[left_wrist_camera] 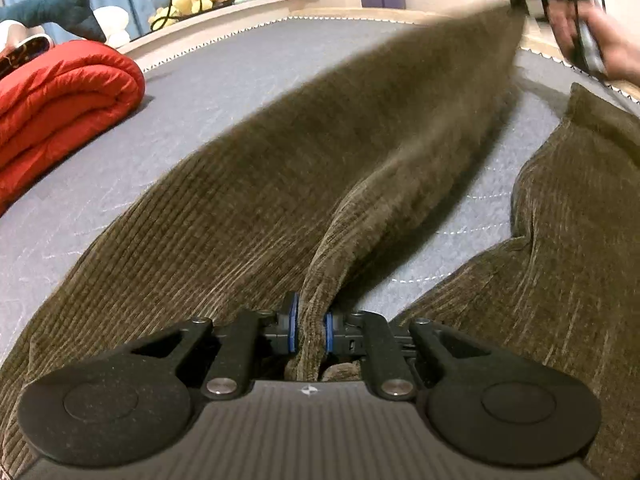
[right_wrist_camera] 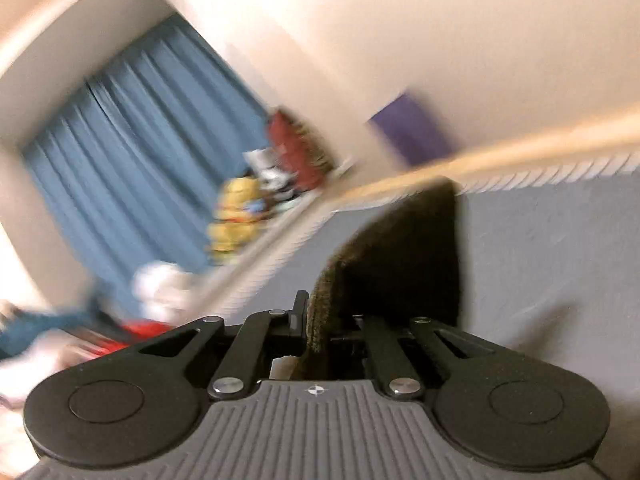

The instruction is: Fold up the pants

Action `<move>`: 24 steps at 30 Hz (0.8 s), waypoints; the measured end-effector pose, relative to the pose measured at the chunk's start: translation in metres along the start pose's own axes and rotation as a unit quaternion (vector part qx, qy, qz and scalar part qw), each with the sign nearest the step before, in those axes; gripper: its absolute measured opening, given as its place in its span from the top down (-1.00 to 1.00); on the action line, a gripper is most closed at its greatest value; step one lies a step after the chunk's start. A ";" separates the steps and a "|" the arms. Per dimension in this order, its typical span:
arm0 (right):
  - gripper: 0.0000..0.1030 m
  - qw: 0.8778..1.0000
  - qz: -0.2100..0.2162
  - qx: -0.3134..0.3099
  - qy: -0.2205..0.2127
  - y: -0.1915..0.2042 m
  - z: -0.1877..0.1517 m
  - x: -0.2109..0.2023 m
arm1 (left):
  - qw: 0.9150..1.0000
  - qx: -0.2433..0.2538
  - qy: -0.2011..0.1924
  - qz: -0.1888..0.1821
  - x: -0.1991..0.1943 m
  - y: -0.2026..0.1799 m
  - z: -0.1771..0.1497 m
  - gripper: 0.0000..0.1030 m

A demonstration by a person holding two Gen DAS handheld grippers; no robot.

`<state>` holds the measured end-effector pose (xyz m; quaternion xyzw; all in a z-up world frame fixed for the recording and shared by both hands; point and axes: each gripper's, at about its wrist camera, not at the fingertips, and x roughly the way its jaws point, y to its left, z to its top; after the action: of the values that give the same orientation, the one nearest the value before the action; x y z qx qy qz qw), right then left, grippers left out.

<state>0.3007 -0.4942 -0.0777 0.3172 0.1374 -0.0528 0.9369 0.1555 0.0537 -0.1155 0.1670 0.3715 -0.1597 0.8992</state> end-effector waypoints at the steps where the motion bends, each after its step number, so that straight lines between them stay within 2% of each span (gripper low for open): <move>1: 0.84 0.997 -0.058 -0.009 0.045 -0.014 -0.013 0.011 | 1.000 0.001 0.003 -0.001 0.000 0.001 0.001 0.73; 3: 0.83 0.977 -0.154 0.032 0.145 -0.055 -0.042 0.027 | 1.000 0.000 0.010 -0.004 -0.002 0.003 0.003 0.73; 4: 0.85 0.973 -0.154 0.070 0.155 -0.072 -0.050 0.025 | 1.000 -0.002 0.013 -0.006 -0.003 0.004 0.004 0.73; 5: 0.84 0.978 -0.132 0.088 0.137 -0.081 -0.050 0.019 | 1.000 -0.003 0.015 -0.009 -0.004 0.005 0.005 0.73; 6: 0.83 0.978 -0.124 0.084 0.143 -0.084 -0.048 0.019 | 1.000 -0.004 0.017 -0.010 -0.004 0.006 0.006 0.73; 7: 0.73 0.978 -0.115 0.091 0.147 -0.087 -0.045 0.020 | 1.000 -0.005 0.018 -0.010 -0.005 0.006 0.006 0.73; 9: 0.70 0.974 -0.102 0.124 0.160 -0.093 -0.037 0.035 | 1.000 -0.005 0.019 -0.013 -0.005 0.007 0.007 0.73; 11: 0.87 0.973 -0.094 0.135 0.165 -0.097 -0.028 0.042 | 1.000 -0.005 0.017 -0.019 -0.007 0.007 0.008 0.74; 13: 0.88 0.986 -0.077 0.083 0.125 -0.078 -0.010 0.041 | 0.999 -0.007 0.006 -0.039 -0.013 0.008 0.010 0.75; 15: 0.89 0.997 -0.037 0.031 0.057 -0.054 0.009 0.009 | 0.998 -0.005 0.001 -0.065 -0.021 0.009 0.012 0.75; 16: 0.88 0.999 -0.037 0.010 0.030 -0.048 0.012 0.000 | 0.997 -0.003 0.006 -0.076 -0.022 0.009 0.013 0.75; 17: 0.88 0.997 -0.066 -0.005 0.026 -0.050 0.009 -0.001 | 0.996 -0.001 0.022 -0.090 -0.021 0.011 0.013 0.75; 18: 0.87 0.991 -0.120 -0.017 0.056 -0.056 -0.001 0.008 | 0.994 0.001 0.039 -0.099 -0.018 0.012 0.011 0.75; 20: 0.84 0.962 -0.216 -0.024 0.168 -0.078 -0.028 0.030 | 0.992 0.005 0.065 -0.108 -0.012 0.015 0.005 0.73; 21: 0.86 0.969 -0.203 -0.021 0.139 -0.081 -0.031 0.021 | 0.992 -0.002 0.069 -0.107 -0.011 0.018 0.004 0.72; 24: 0.38 0.957 -0.253 -0.069 0.127 -0.066 -0.026 0.016 | 0.989 -0.030 0.073 -0.125 -0.016 0.029 0.008 0.60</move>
<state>0.2982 -0.5307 -0.1409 0.2109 0.3341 -0.2375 0.8874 0.1616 0.0787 -0.0936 0.1037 0.4590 -0.2469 0.8471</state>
